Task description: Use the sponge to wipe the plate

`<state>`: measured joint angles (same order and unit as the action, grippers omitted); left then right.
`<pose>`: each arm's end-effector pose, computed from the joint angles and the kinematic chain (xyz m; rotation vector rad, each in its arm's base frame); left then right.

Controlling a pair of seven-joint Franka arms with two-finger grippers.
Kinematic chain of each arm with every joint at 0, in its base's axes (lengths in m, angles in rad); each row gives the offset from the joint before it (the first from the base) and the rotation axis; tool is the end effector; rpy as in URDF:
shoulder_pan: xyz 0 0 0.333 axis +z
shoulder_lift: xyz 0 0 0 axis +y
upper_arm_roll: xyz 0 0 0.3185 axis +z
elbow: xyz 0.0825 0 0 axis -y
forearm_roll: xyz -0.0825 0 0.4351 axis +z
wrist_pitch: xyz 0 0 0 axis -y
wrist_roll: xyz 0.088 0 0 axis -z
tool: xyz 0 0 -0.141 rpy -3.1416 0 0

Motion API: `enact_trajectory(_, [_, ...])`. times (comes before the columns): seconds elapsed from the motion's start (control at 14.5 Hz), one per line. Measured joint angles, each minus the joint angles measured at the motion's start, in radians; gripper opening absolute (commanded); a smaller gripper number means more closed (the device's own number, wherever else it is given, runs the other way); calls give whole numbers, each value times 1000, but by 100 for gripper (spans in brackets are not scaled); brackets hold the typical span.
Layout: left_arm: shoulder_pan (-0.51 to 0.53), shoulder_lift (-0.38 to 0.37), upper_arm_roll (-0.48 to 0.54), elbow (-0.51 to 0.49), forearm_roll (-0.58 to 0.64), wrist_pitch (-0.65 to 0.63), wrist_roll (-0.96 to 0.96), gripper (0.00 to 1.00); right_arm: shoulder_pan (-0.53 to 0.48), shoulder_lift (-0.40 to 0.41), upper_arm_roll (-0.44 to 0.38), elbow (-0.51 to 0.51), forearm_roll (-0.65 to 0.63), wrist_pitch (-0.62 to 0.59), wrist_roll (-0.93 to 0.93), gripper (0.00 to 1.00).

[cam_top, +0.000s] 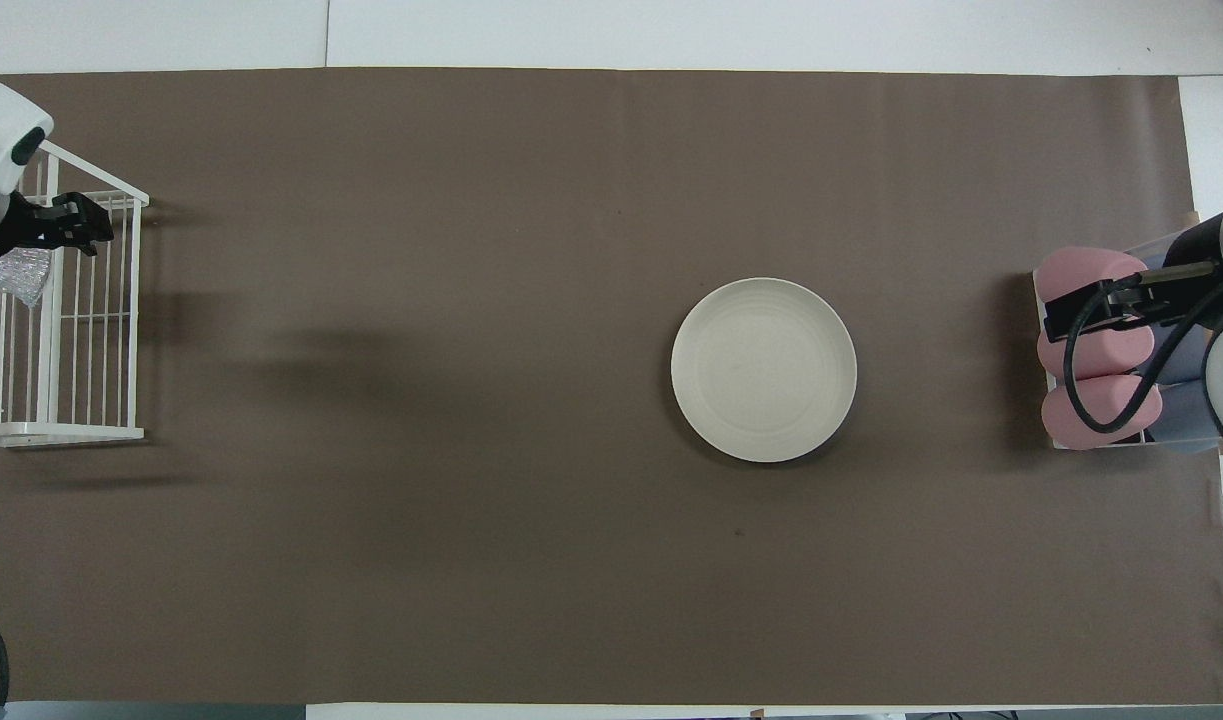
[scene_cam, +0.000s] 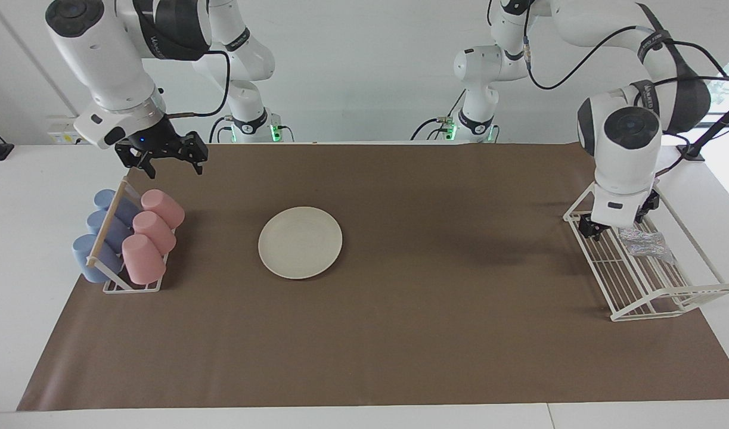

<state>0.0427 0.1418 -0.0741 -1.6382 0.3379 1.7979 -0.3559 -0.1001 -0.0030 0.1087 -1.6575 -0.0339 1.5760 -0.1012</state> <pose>0.6622 0.0204 0.4939 -2.8072 -0.3551 -0.1134 0.5987 0.0005 0.5502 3.1038 0.1729 -0.1244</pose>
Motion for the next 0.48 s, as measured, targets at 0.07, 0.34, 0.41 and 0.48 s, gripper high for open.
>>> enact_trajectory(0.07, [11,-35,1,1,-55,-31,3,100,0,0,0,0,0,0,0,100])
enact_trajectory(0.34, [19,-171,-4,2,-205,-198,50,100,0,0,0,0,0,0,0,100])
enact_trajectory(0.41, [19,-196,-3,2,-247,-233,70,100,0,0,0,0,0,0,0,100])
enact_trajectory(0.48, [20,-218,-2,2,-282,-268,93,100,0,0,0,0,0,0,0,100])
